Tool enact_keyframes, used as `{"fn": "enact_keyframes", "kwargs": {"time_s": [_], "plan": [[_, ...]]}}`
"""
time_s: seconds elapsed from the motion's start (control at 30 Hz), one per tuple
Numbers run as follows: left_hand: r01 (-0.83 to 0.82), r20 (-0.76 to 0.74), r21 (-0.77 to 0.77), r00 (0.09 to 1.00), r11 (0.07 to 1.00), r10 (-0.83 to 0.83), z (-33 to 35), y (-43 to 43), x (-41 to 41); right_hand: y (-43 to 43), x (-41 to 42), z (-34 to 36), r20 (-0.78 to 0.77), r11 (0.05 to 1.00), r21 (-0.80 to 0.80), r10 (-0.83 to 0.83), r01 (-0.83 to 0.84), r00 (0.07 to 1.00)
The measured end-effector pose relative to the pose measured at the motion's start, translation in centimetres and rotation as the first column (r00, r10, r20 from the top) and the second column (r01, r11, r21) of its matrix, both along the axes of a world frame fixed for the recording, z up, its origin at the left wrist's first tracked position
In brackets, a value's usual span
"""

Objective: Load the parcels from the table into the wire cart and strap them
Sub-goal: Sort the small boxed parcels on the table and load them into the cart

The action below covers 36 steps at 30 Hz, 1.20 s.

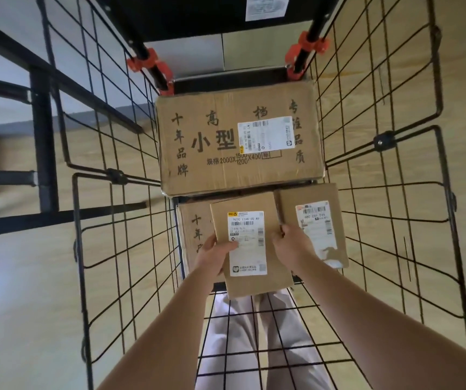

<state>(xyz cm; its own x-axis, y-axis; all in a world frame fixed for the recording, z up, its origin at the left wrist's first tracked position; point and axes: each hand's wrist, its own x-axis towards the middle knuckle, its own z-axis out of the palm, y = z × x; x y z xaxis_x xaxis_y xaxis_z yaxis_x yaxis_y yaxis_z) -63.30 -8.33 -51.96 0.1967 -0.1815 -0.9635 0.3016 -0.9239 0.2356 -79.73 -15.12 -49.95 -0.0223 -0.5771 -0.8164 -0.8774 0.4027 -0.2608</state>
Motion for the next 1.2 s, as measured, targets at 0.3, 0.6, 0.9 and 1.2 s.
{"fn": "enact_keyframes", "kwargs": {"time_s": [0.3, 0.6, 0.9, 1.2], "plan": [[0.234, 0.126, -0.024, 0.965, 0.972, -0.229, -4.2, -1.4, -2.0, -0.6, -1.5, -2.7, -0.165, 0.993, -0.108, 0.019, -0.037, 0.986], [0.35, 0.245, -0.003, 0.908, 0.937, -0.339, -5.3, -1.7, -2.9, -1.1, -2.5, -3.7, -0.124, 0.995, -0.08, -0.066, 0.056, 0.99], [0.469, 0.275, 0.038, 0.844, 0.883, -0.46, -3.8, -1.9, -3.7, -0.5, -2.3, -2.4, -0.127, 0.999, -0.033, -0.025, 0.02, 0.992], [0.54, 0.344, 0.011, 0.788, 0.842, -0.51, 0.6, -1.4, -4.0, 0.3, -1.7, 3.0, -0.165, 0.959, -0.155, 0.212, -0.237, 0.963]]}}
